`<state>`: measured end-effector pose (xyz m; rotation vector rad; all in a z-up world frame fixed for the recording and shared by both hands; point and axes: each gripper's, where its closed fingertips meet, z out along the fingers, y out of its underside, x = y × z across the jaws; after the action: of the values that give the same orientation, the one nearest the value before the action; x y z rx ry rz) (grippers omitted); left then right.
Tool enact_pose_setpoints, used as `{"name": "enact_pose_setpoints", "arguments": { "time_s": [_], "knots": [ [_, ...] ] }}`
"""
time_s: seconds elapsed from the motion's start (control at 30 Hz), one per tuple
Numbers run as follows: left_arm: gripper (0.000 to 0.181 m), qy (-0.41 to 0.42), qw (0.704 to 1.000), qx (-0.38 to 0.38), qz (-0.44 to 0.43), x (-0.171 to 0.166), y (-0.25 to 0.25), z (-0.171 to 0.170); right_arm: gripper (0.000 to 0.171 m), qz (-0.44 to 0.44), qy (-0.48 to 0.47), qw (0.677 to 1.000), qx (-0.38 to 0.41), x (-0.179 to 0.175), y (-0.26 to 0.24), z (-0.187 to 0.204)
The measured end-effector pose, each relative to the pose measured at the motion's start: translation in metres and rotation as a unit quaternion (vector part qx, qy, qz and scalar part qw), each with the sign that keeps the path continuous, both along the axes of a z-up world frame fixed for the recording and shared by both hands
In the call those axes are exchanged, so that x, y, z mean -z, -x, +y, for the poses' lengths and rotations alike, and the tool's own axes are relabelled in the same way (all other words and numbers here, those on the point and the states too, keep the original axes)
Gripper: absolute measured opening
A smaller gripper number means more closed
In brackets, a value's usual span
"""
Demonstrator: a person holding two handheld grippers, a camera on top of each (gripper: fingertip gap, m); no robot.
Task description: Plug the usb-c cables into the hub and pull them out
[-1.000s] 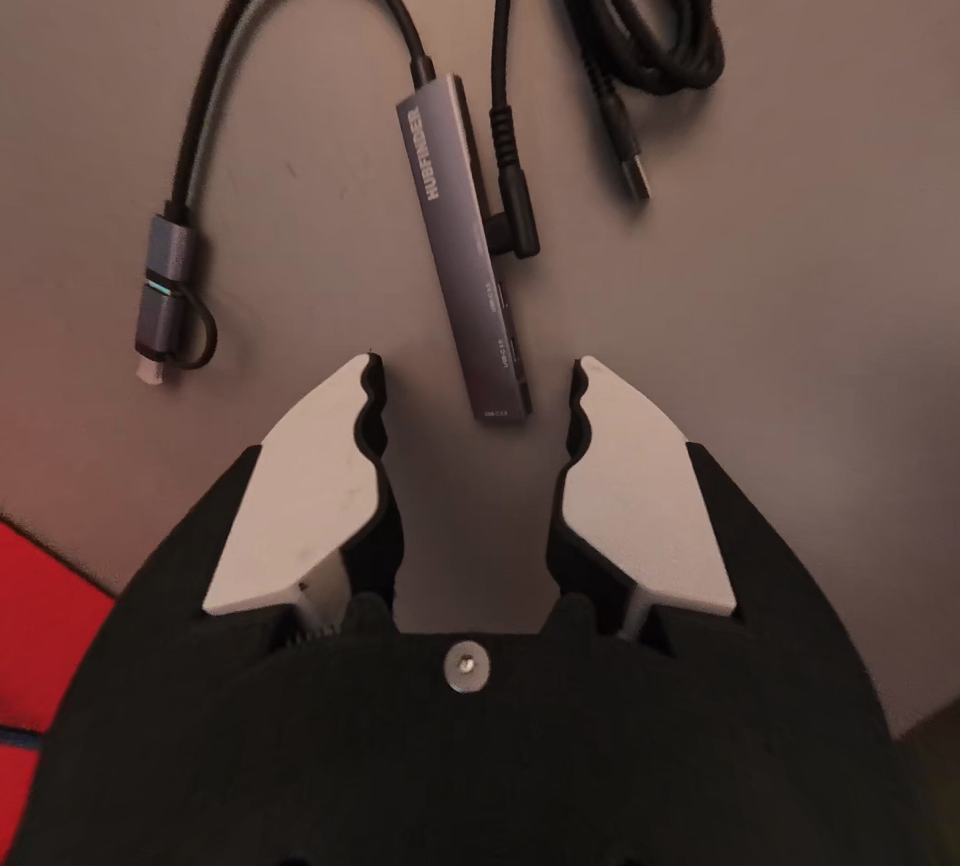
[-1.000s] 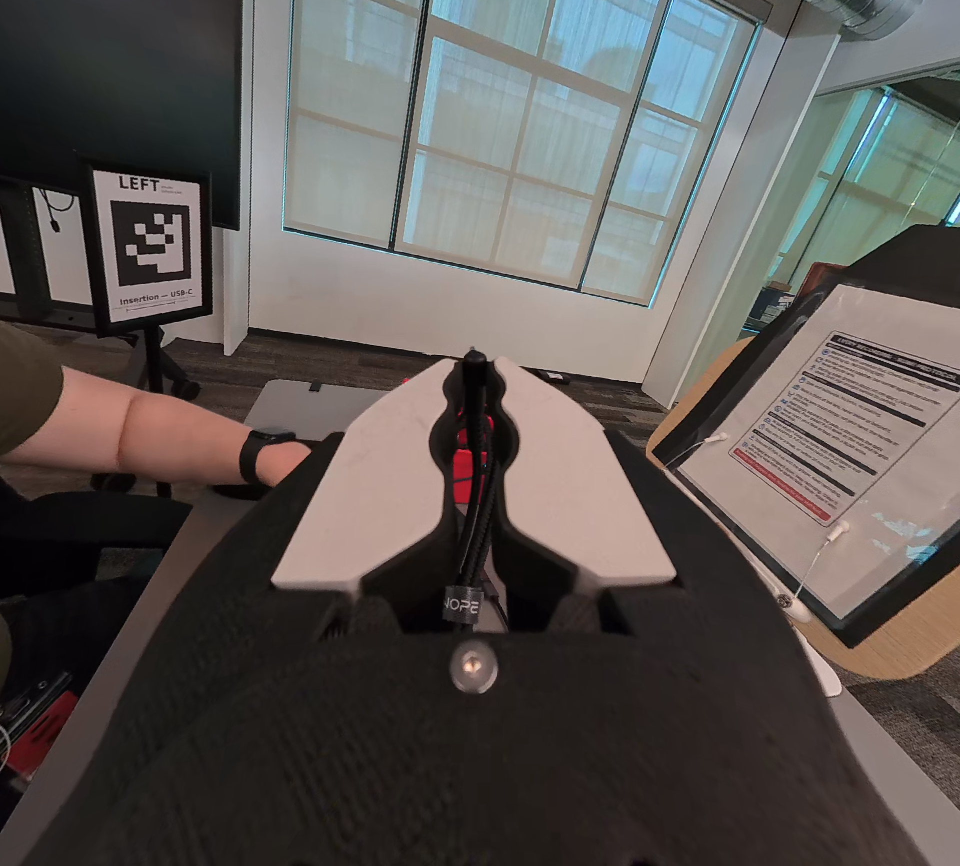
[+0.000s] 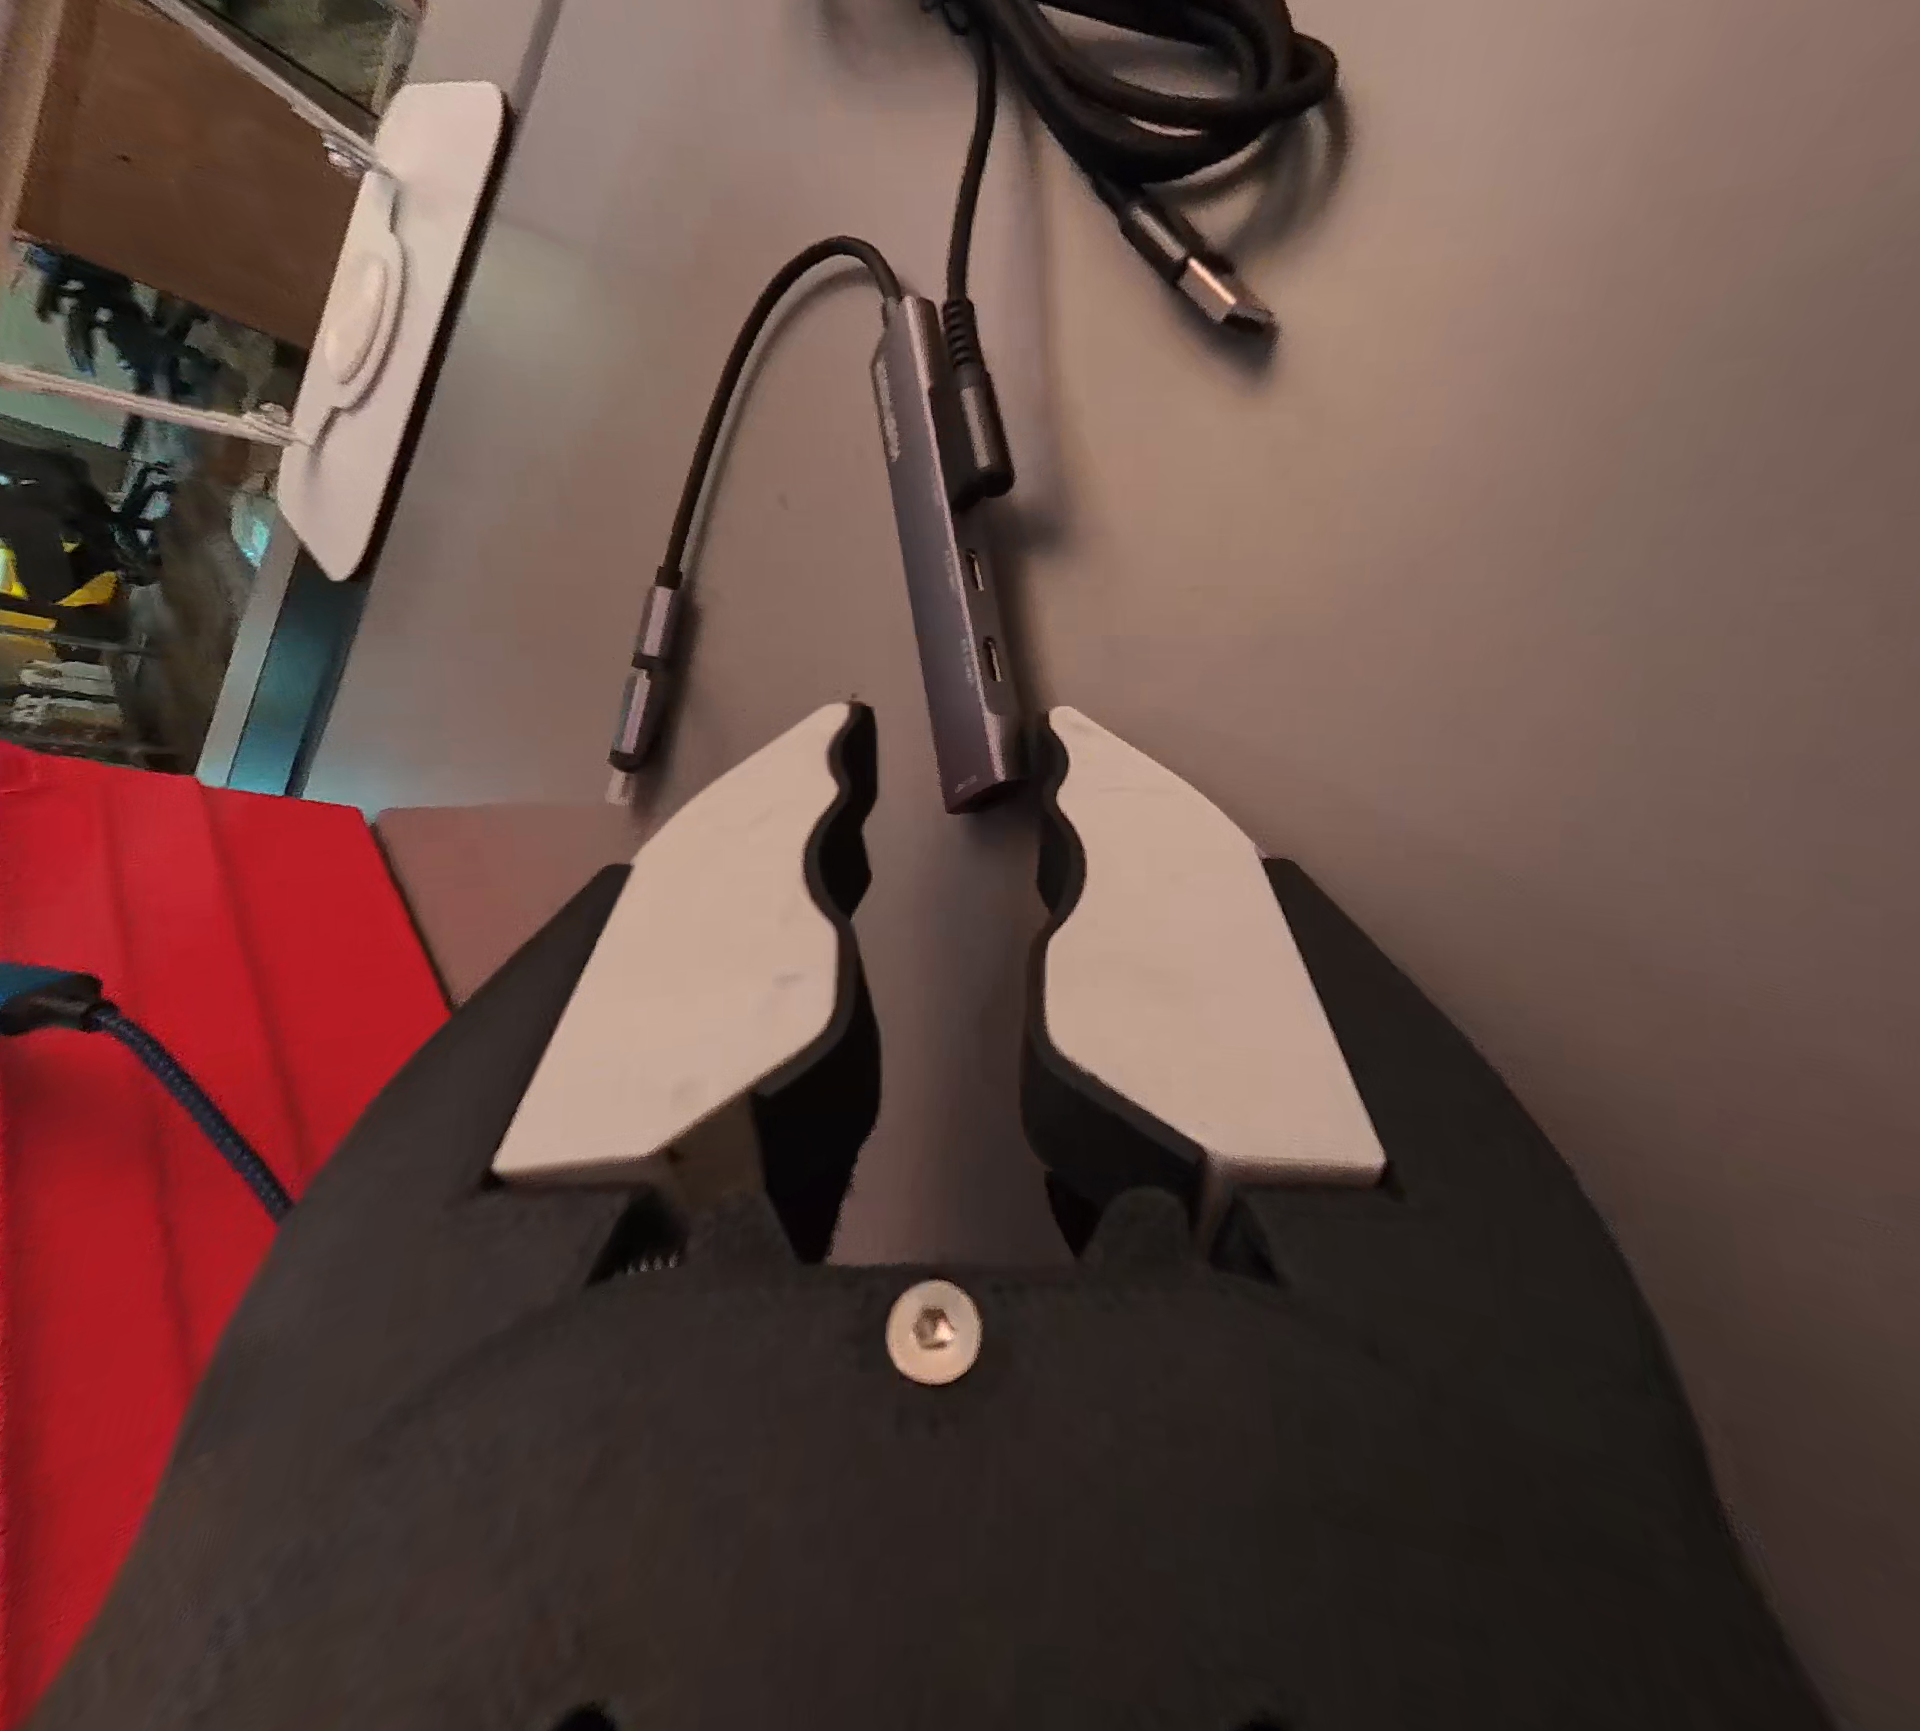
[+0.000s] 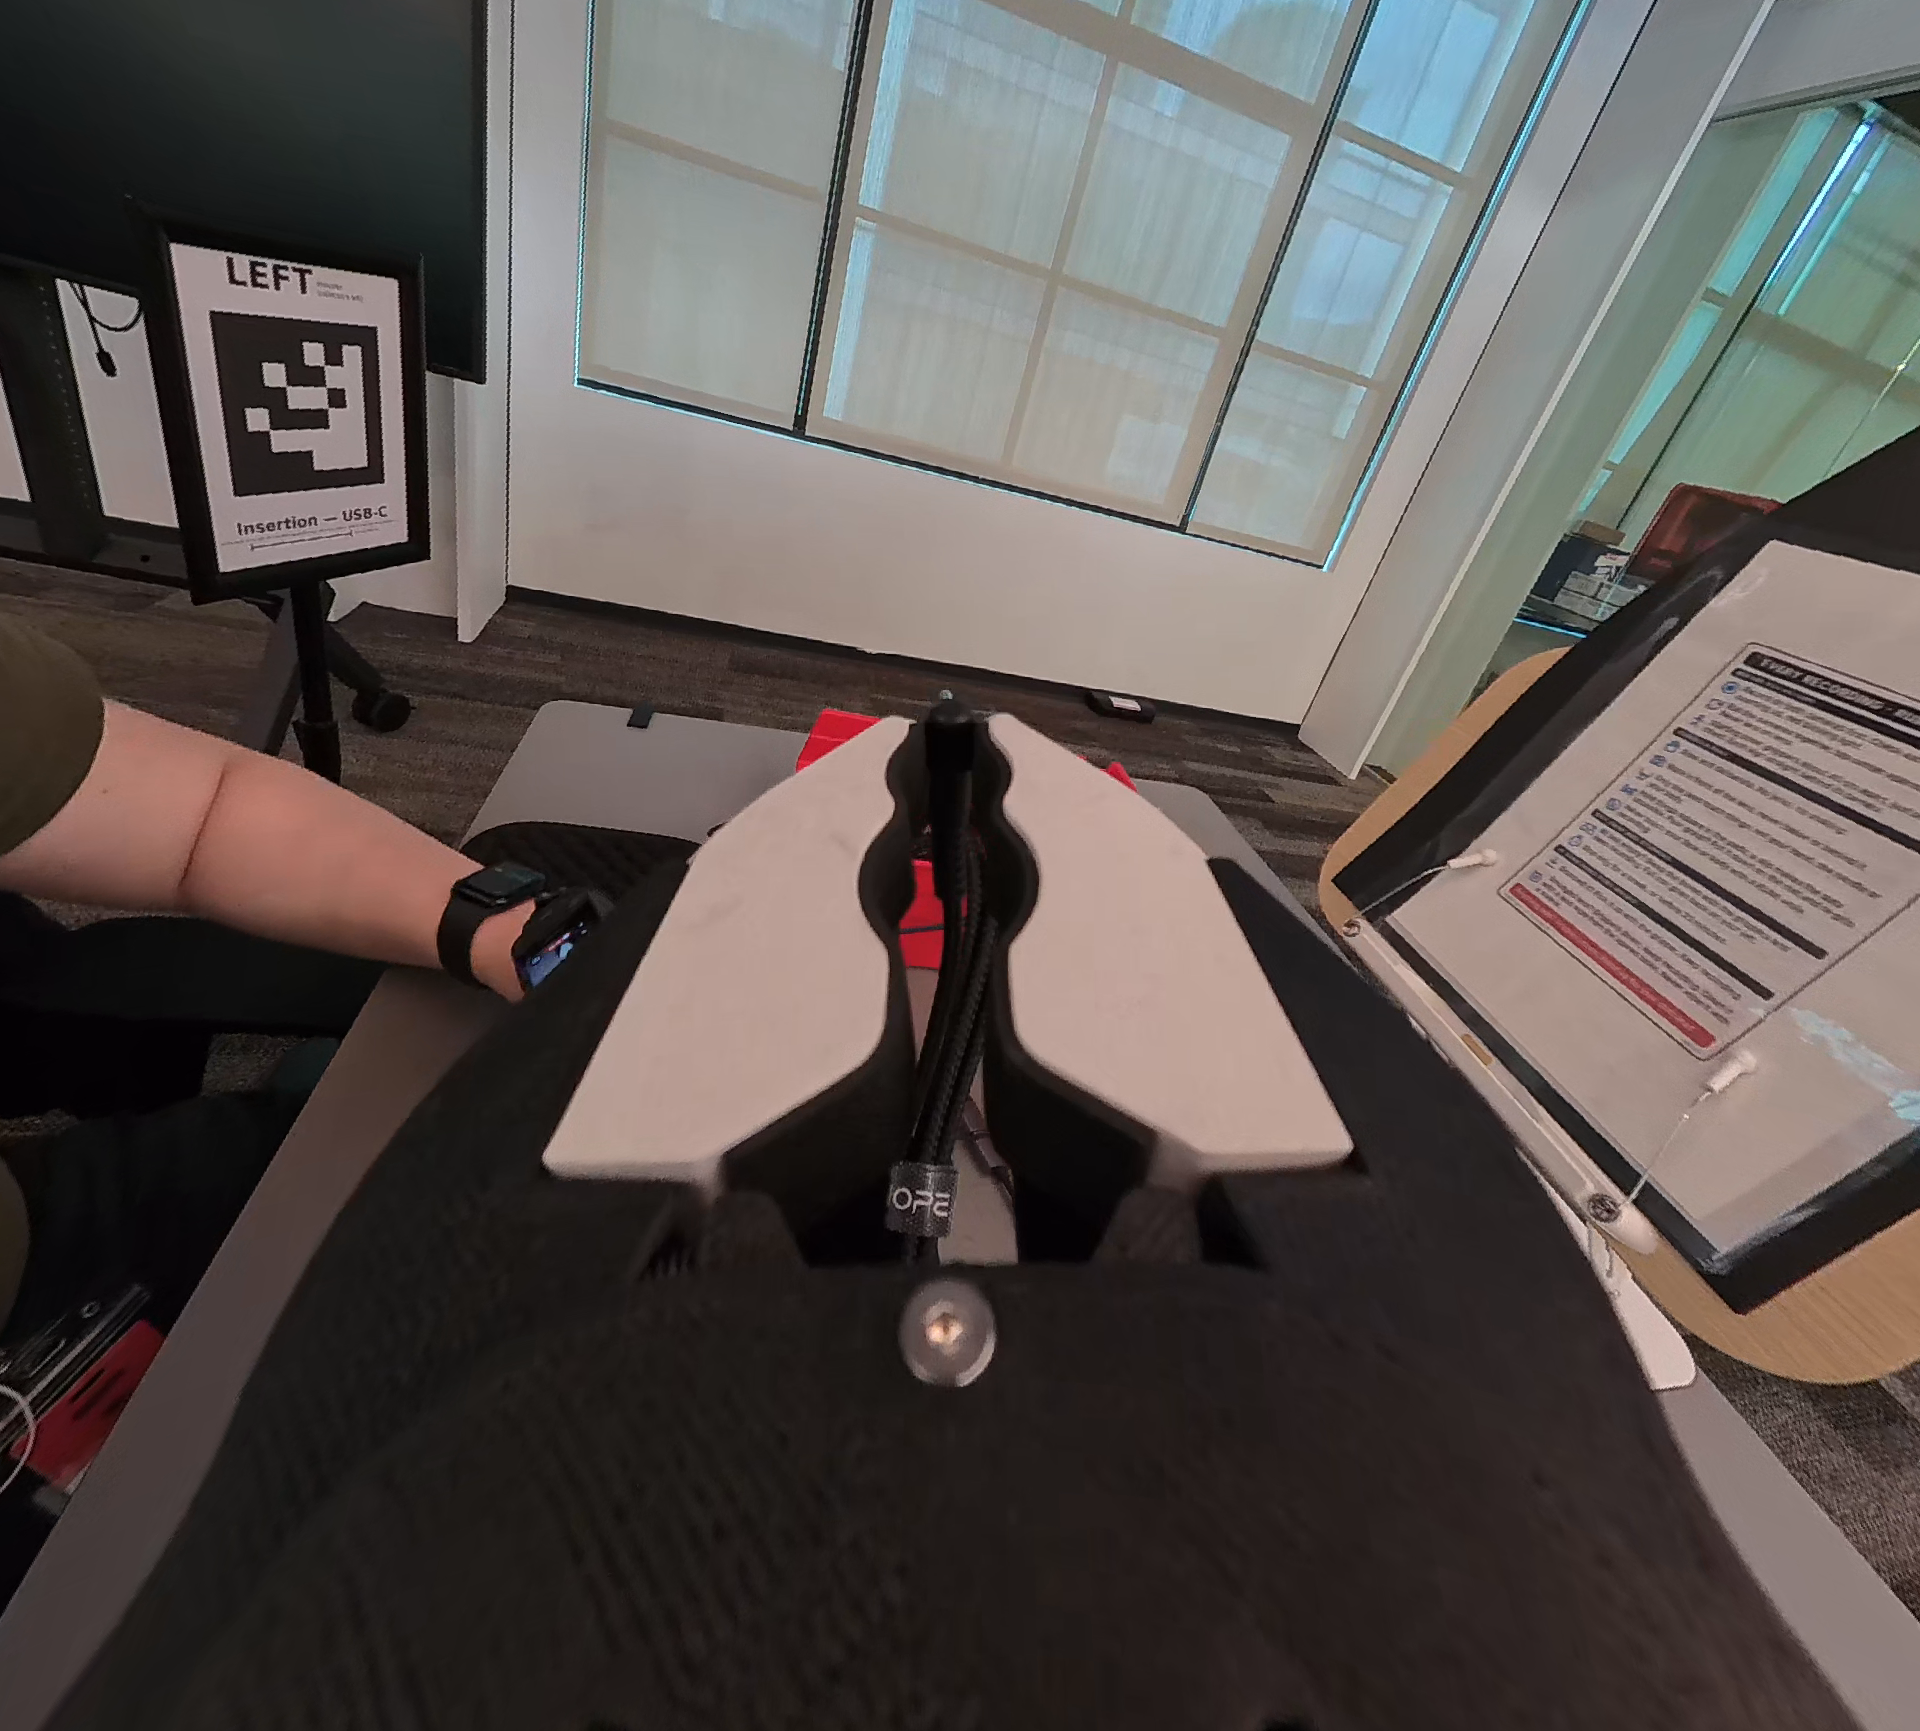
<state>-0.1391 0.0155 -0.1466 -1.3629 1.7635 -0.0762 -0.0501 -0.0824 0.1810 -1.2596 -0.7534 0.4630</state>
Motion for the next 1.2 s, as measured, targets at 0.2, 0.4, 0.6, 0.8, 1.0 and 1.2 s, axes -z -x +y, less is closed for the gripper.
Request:
{"name": "enact_pose_setpoints", "arguments": {
  "time_s": [0.2, 0.4, 0.6, 0.8, 1.0, 1.2],
  "knots": [
    [0.016, -0.022, 0.999, -0.002, 0.030, 0.004, -0.001, 0.005, 0.009, -0.010, 0.005, 1.000, -0.003, 0.003, 0.006, 0.002],
    [0.012, -0.001, 0.999, -0.012, 0.037, 0.006, -0.002, 0.008, 0.009, -0.016, 0.007, 1.000, -0.003, 0.005, 0.008, 0.004],
    [0.012, 0.038, 0.998, -0.007, 0.057, 0.007, -0.001, 0.010, 0.008, -0.019, 0.016, 1.000, -0.002, 0.009, 0.009, 0.007],
    [0.009, 0.117, 0.991, -0.038, 0.053, 0.003, 0.003, 0.015, 0.008, -0.031, 0.052, 0.998, 0.008, 0.024, 0.006, 0.020],
    [0.009, 0.355, 0.934, -0.041, 0.025, 0.000, 0.007, -0.010, 0.008, -0.031, 0.085, 0.996, 0.011, 0.037, 0.001, 0.030],
    [0.010, 0.429, 0.903, -0.036, 0.009, 0.001, 0.006, -0.014, 0.008, -0.034, 0.096, 0.995, 0.008, 0.043, 0.004, 0.035]
  ]
}}
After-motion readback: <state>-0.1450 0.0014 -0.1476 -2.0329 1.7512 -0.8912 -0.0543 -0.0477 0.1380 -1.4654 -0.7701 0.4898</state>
